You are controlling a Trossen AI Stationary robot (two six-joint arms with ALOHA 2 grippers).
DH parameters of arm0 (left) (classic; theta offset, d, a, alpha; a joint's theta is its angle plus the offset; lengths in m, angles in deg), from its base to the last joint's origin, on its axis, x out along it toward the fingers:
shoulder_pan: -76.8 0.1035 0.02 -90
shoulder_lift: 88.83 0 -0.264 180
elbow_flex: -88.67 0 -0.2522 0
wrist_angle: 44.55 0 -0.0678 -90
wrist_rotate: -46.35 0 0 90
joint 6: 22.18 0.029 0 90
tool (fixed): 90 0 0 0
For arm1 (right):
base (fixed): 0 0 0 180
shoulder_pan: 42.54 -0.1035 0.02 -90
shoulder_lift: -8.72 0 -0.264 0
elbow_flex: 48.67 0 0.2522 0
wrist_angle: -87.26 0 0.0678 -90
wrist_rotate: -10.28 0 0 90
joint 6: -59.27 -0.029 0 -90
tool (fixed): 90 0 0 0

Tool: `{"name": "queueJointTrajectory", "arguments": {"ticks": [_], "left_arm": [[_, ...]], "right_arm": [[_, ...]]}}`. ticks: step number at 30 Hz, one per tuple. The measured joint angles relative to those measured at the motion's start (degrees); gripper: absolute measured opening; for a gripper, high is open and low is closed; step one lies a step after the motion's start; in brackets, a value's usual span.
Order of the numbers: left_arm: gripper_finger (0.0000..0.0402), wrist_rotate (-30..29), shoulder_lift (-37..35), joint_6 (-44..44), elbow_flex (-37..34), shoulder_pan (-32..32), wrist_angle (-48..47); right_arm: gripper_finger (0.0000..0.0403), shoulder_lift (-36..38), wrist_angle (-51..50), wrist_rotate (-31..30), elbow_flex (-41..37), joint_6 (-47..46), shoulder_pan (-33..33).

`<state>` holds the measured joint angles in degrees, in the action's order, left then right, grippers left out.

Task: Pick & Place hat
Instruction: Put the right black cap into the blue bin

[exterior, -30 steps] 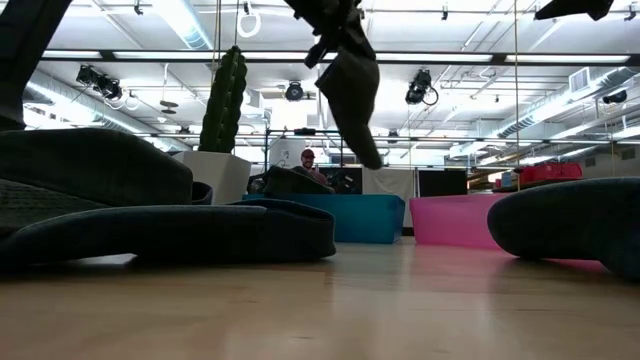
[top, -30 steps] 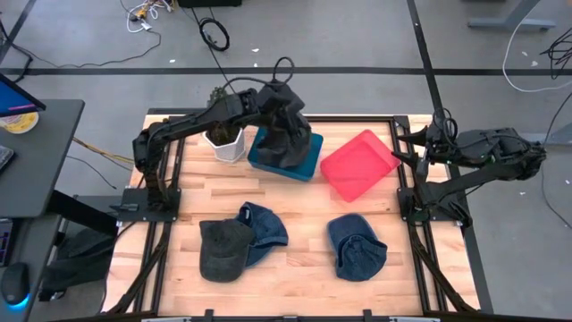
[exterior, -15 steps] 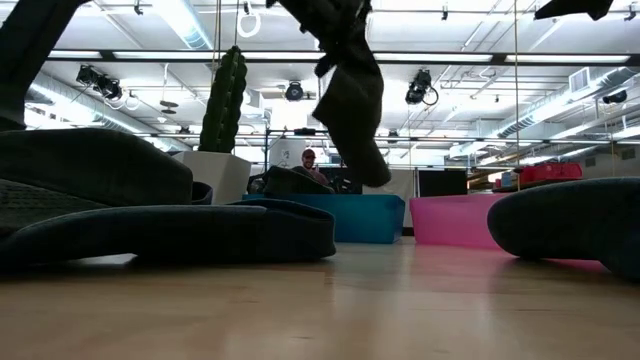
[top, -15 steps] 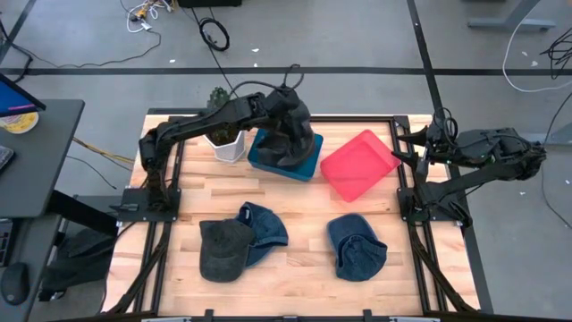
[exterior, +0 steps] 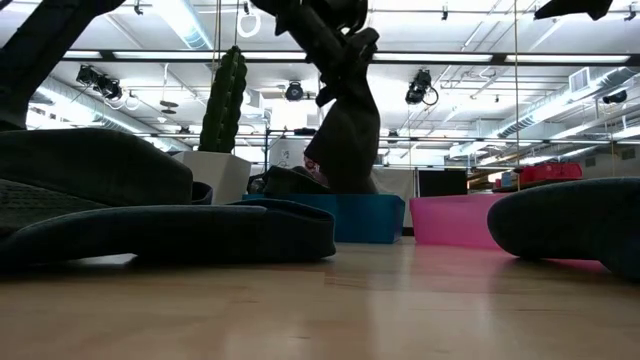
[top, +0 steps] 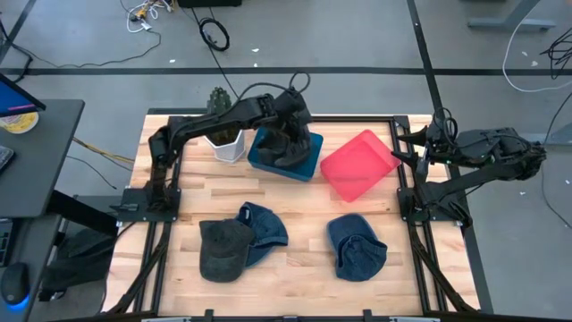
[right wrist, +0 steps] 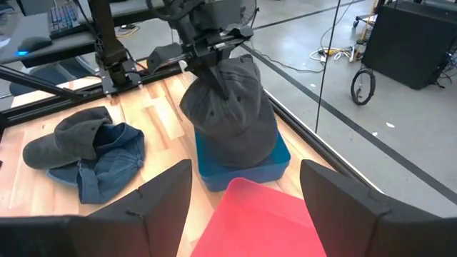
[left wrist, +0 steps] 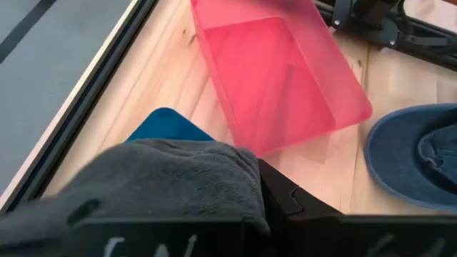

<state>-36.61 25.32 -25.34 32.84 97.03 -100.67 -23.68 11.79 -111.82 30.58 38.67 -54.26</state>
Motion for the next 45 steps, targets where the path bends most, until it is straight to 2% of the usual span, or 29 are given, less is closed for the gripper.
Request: {"name": "queueJointTrajectory", "arguments": {"ticks": [8,17,25,31,36,45], "left_arm": [[0.0009,0.29,0.19,0.98,0.0,0.64,-0.32],[0.0009,-0.93,3.62,1.32,-0.04,0.55,-6.9],[0.0009,-4.9,4.35,1.29,-0.1,0.55,-7.25],[0.0009,-7.09,4.35,-0.84,-0.2,1.28,-10.82],[0.0009,-10.02,4.35,3.51,-0.22,1.14,-11.15],[0.0009,-13.13,4.35,3.82,-0.26,2.27,-12.68]], "right_arm": [[0.0262,0.0,0.0,0.0,0.0,0.07,0.0],[0.0262,-0.31,0.26,-0.2,0.0,1.16,0.02],[0.0262,-0.65,1.31,-0.15,0.0,1.6,0.02],[0.0262,-0.66,1.66,-0.39,0.0,1.84,0.02],[0.0262,-0.66,1.99,-0.42,0.0,2.19,0.02],[0.0262,-0.66,2.05,-0.46,0.0,2.67,0.02]]}}
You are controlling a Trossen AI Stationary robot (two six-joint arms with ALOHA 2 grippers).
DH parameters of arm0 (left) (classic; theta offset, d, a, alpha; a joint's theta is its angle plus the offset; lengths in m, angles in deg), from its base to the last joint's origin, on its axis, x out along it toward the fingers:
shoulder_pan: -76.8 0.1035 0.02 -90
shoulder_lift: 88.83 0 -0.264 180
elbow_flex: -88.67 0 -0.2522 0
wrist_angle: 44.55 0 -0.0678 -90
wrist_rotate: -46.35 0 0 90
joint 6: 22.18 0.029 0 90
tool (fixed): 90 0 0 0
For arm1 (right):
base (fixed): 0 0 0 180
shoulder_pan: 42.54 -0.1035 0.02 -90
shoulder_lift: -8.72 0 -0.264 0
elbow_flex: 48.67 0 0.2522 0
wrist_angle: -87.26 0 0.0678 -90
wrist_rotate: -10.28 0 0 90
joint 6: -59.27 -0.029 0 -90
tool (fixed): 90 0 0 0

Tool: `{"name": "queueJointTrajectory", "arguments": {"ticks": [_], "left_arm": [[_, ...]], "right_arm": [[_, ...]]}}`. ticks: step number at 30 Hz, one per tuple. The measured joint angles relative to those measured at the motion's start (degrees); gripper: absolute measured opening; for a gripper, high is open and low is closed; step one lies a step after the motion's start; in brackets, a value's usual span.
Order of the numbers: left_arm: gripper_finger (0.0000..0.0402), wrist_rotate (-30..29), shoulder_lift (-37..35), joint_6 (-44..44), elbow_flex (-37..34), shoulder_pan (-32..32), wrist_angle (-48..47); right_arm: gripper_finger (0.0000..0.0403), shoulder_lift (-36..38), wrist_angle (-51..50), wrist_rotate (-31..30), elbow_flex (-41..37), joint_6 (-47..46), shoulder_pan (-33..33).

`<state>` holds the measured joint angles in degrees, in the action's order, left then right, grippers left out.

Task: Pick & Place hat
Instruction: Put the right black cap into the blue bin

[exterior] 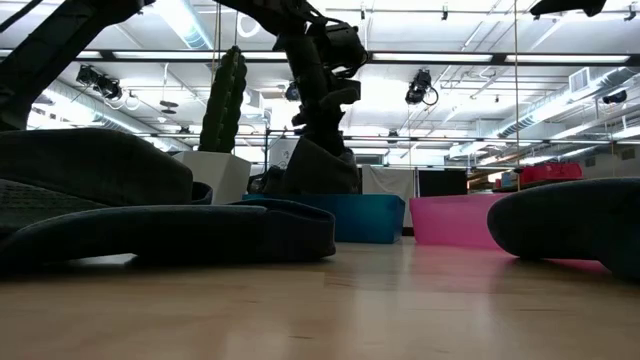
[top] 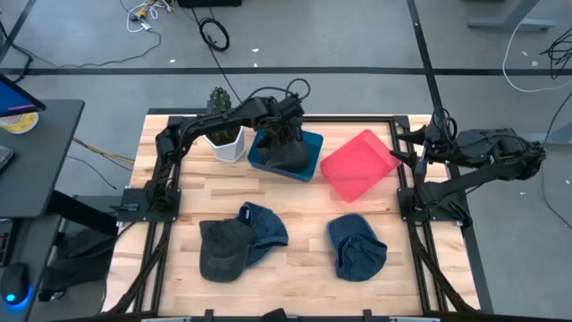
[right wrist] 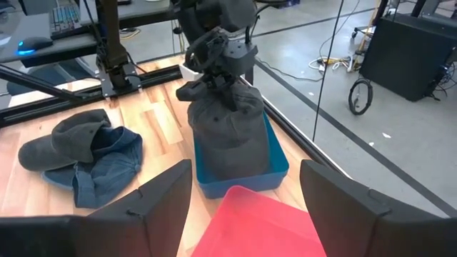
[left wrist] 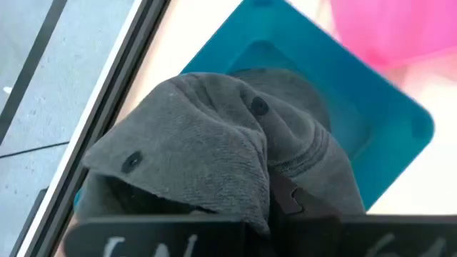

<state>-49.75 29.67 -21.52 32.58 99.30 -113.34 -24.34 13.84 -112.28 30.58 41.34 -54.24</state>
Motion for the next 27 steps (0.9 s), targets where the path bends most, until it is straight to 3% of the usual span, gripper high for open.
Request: {"name": "queueJointTrajectory", "arguments": {"ticks": [13,27], "left_arm": [[0.001,-0.01,5.17,0.31,-0.02,-0.26,-3.9],[0.0017,-4.74,6.38,-1.54,0.0,-0.59,-6.13]], "right_arm": [[0.0262,0.0,0.0,-0.15,0.0,0.0,0.0],[0.0262,0.0,0.0,-0.13,0.0,0.0,0.0]]}}
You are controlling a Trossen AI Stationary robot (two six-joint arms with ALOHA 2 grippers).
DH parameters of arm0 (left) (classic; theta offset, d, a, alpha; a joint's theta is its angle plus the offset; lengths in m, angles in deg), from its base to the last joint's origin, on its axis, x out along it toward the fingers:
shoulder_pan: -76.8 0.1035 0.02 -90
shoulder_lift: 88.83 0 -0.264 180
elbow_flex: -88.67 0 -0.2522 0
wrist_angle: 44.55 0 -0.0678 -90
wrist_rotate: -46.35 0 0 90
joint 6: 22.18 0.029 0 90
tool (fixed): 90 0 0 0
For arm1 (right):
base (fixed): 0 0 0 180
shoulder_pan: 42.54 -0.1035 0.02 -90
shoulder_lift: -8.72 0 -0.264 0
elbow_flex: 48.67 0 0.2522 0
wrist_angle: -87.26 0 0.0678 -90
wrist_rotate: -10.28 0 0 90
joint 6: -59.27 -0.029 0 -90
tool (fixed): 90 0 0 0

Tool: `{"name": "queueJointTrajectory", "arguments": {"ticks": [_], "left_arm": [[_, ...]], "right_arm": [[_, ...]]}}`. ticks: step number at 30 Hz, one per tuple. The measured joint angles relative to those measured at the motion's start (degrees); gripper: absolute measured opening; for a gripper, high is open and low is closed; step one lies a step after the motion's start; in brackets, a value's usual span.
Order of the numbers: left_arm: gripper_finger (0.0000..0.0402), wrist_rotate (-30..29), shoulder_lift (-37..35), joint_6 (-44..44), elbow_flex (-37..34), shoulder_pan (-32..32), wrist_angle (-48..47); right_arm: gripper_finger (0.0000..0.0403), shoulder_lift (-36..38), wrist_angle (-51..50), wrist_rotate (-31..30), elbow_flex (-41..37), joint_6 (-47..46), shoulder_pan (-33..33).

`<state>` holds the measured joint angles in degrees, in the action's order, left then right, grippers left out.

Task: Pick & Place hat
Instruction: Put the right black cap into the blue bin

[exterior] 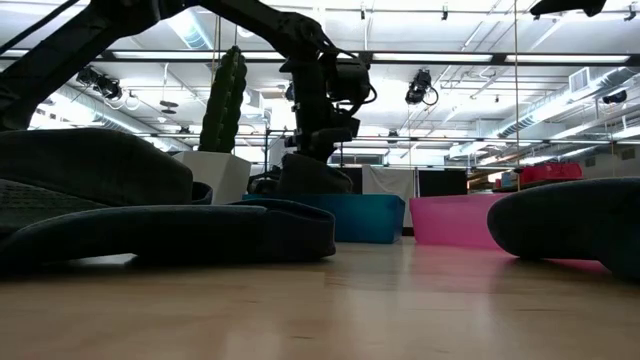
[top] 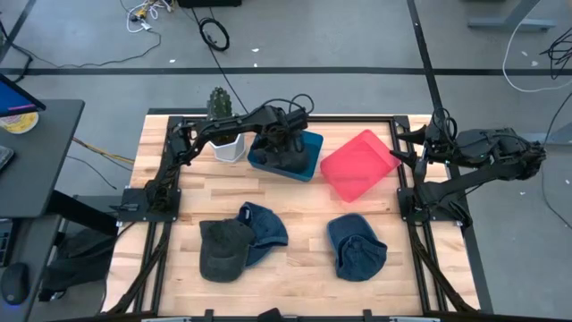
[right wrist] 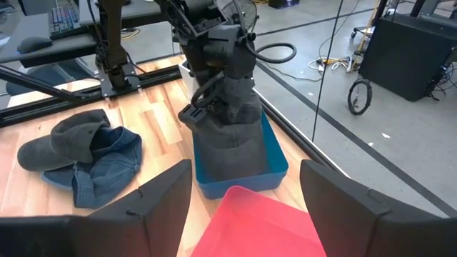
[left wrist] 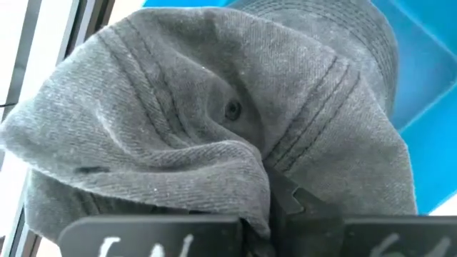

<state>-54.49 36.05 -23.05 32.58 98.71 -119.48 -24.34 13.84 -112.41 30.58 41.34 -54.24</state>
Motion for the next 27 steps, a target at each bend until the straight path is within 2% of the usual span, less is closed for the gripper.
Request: {"name": "queueJointTrajectory", "arguments": {"ticks": [6,14,19,27], "left_arm": [[0.0016,-0.08,0.0,-5.03,0.0,0.05,-0.02],[0.0056,-2.87,0.0,-9.75,0.21,-0.26,-0.62],[0.0109,-2.68,0.0,-10.92,1.97,-0.86,-2.17],[0.0221,-2.49,0.0,-14.73,9.19,-1.62,-8.94]], "right_arm": [[0.0262,0.0,0.0,0.02,0.0,0.0,0.0],[0.0262,0.0,0.0,0.04,0.0,0.0,0.0],[0.0262,0.0,-0.02,0.04,0.0,0.02,0.0],[0.0262,0.0,-0.04,0.07,0.0,0.44,-0.01]]}}
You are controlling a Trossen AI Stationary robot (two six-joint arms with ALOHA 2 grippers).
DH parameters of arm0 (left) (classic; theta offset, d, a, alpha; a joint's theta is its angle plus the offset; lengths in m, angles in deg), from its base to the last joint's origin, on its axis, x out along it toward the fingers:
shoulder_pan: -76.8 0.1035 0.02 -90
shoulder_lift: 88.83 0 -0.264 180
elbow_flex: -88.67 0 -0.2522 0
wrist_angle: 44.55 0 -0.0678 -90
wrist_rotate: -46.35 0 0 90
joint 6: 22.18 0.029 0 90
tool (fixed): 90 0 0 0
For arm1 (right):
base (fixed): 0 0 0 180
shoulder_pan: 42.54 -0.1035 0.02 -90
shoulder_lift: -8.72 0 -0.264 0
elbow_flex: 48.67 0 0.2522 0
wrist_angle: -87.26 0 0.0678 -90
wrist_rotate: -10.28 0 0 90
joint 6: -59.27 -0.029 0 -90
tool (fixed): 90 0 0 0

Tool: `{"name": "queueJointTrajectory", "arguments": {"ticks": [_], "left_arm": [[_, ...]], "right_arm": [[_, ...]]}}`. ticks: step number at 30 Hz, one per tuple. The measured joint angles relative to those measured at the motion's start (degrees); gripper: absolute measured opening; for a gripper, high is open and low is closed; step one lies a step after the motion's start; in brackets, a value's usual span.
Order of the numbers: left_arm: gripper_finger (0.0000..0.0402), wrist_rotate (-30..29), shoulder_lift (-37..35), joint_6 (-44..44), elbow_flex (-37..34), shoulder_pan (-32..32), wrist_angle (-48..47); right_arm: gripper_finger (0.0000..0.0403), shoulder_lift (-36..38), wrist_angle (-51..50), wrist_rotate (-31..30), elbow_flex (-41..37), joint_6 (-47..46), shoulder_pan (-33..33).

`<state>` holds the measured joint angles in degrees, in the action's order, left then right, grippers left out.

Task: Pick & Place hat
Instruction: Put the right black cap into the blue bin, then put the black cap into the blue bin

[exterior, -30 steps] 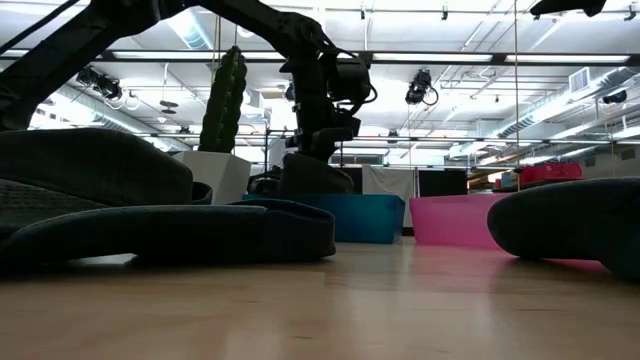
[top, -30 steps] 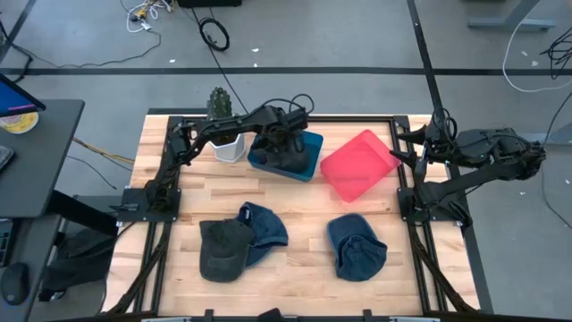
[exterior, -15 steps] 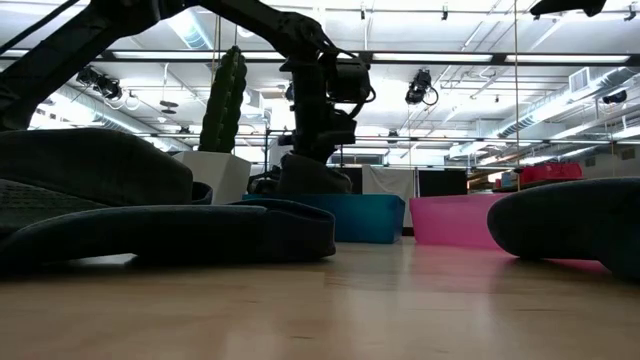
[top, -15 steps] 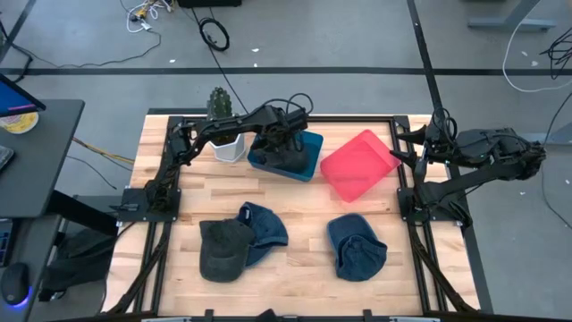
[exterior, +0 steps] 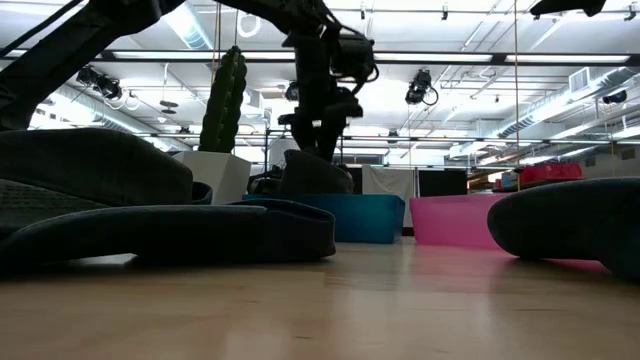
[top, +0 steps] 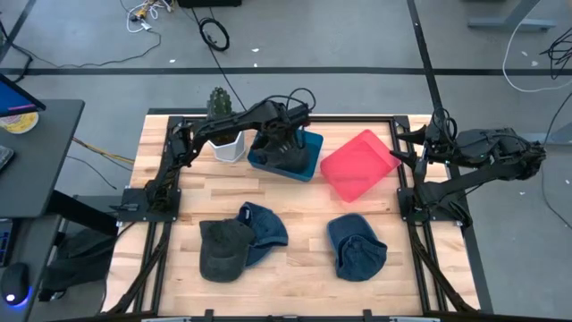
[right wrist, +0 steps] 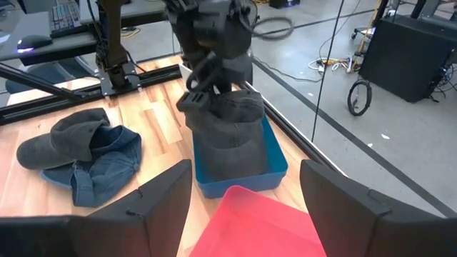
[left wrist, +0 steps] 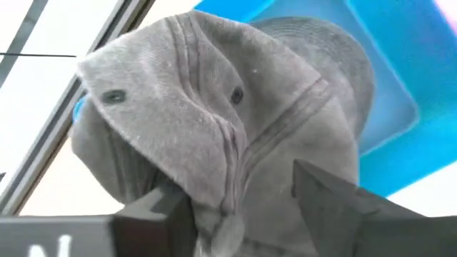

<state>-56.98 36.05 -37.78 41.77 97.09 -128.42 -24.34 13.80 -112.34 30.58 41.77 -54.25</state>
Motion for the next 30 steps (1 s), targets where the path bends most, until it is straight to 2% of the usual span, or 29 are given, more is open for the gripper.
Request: {"name": "queueJointTrajectory", "arguments": {"ticks": [4,7,11,15,19,22,24,30], "left_arm": [[0.0265,-0.02,-0.11,-0.03,3.89,-0.04,-2.61],[0.0284,-0.16,-0.11,-2.04,6.99,0.12,-4.82],[0.0286,0.21,-0.11,-9.06,11.62,-0.26,-10.43],[0.027,1.22,-0.25,-15.68,15.77,-3.17,-14.4],[0.0238,4.37,-2.19,-27.82,15.02,-7.87,-15.99],[0.0198,4.67,-2.75,-31.14,15.34,-12.65,-16.68],[0.0165,5.62,-2.82,-29.24,15.37,-16.1,-17.03],[0.0056,6.28,-2.78,-15.16,15.27,-25.86,-19.88]], "right_arm": [[0.0262,0.0,0.0,-0.08,0.0,0.1,-0.01],[0.0262,0.0,-0.02,-0.82,0.0,0.54,0.01],[0.0262,0.02,-0.2,-0.94,0.0,0.66,-0.01],[0.0262,0.02,-1.13,-0.98,0.0,0.88,0.0],[0.0262,0.04,-1.79,-0.98,0.0,1.95,-0.01],[0.0262,0.04,-1.79,-0.98,0.0,2.28,-0.01],[0.0262,0.04,-1.79,-0.96,0.0,3.16,-0.01],[0.0262,0.04,-1.79,-0.9,0.0,4.85,-0.01]]}}
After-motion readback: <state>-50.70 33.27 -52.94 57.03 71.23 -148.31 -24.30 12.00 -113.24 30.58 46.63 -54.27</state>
